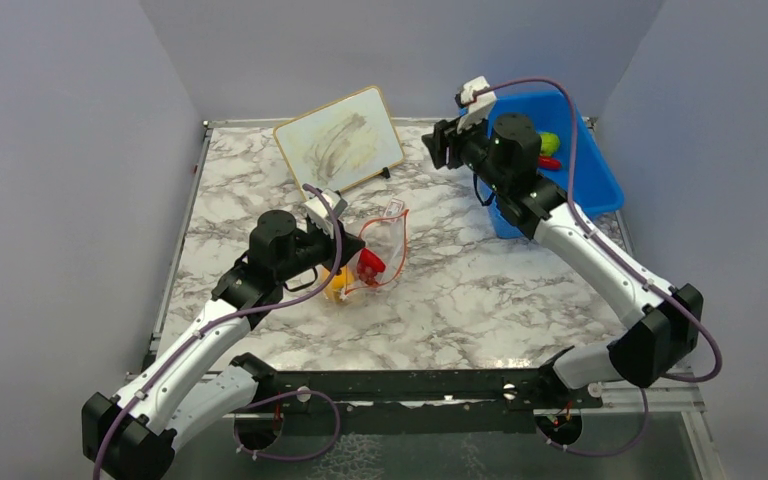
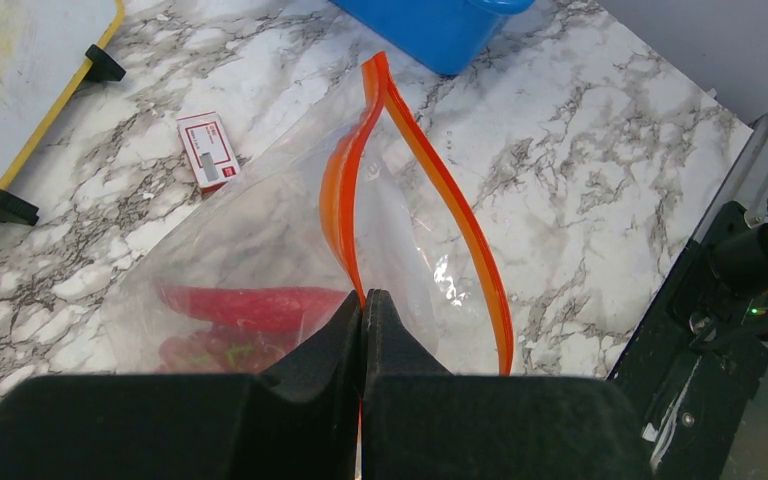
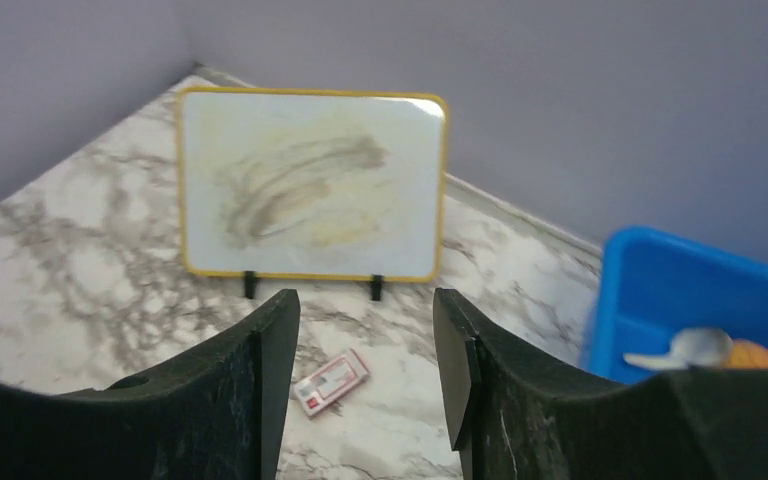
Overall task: Place the food in the zip-top bag and seal the zipper
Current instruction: Pick up the fake vegetable from the bin.
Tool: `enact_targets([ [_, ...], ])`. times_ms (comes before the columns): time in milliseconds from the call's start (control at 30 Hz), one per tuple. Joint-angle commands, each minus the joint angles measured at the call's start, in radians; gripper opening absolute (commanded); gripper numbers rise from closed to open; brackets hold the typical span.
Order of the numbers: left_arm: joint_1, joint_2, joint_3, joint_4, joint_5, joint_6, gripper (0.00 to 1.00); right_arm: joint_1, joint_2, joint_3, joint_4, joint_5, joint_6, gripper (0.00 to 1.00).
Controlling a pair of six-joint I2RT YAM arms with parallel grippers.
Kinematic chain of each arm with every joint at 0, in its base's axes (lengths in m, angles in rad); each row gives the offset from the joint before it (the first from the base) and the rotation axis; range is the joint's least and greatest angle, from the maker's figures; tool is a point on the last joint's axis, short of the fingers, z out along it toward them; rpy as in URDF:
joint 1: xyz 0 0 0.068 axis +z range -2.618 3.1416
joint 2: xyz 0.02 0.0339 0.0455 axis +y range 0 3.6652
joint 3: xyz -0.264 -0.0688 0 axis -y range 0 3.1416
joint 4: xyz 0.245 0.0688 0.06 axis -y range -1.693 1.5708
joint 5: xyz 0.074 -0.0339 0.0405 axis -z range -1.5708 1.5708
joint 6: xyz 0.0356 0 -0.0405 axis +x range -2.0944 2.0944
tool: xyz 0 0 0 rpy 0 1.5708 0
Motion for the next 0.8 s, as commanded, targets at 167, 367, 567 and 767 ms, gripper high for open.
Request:
enact_targets([
  [167,0.006,-0.032,-0.011,0.015,-0.01,0.01,0.0,-0.236,0.203,0.156,-0.315,0.266,0.069,0.53],
  [367,0.005,-0.033,-0.01,0.016,-0.001,0.008,0.0,-0.361,0.316,0.179,-0.323,0.207,-0.127,0.53],
  [567,0.004,-0.034,-0.012,0.015,-0.012,0.01,0.0,-0.427,0.499,0.295,-0.453,0.234,-0.265,0.54],
  [767,0.005,-0.032,-0.01,0.013,-0.015,0.014,0.0,-0.516,0.569,0.321,-0.436,0.199,-0.336,0.54],
])
